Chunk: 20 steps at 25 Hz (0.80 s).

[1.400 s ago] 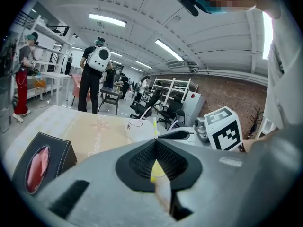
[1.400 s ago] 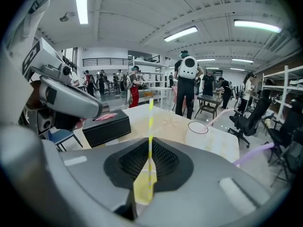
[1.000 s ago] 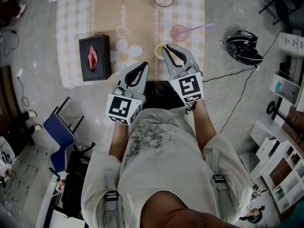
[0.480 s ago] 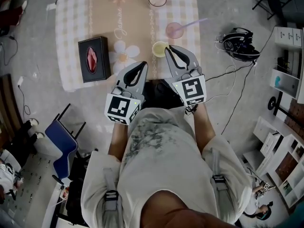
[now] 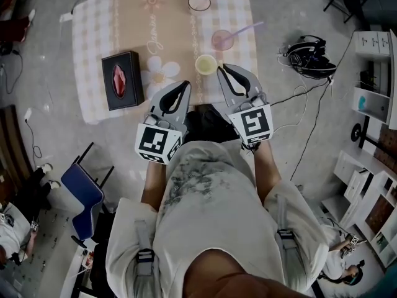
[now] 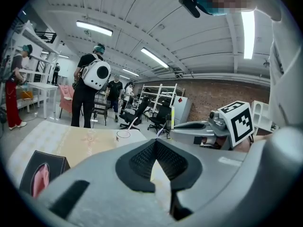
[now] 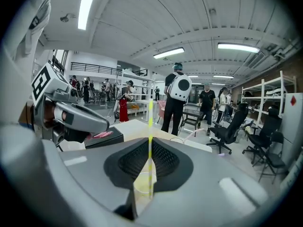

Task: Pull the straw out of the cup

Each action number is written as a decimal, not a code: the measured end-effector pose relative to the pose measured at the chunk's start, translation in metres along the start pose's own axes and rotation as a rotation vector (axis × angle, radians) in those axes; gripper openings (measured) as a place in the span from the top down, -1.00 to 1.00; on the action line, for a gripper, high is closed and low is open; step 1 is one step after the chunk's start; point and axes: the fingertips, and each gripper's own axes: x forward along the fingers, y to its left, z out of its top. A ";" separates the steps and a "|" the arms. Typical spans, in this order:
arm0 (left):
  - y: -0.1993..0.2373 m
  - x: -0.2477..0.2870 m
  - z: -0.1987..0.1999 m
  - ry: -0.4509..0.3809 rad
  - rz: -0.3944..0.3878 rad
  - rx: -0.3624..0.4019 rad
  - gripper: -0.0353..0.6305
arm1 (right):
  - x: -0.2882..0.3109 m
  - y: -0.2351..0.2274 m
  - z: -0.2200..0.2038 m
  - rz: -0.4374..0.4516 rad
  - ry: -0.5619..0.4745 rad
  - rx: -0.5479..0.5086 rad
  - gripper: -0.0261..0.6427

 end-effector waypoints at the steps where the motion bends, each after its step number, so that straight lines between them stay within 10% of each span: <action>1: -0.001 -0.001 0.001 -0.002 -0.001 0.003 0.88 | -0.003 0.000 0.001 -0.002 -0.007 -0.002 0.83; 20: -0.016 -0.001 0.012 -0.019 -0.040 0.044 0.88 | -0.045 0.009 -0.003 -0.021 -0.038 0.076 0.84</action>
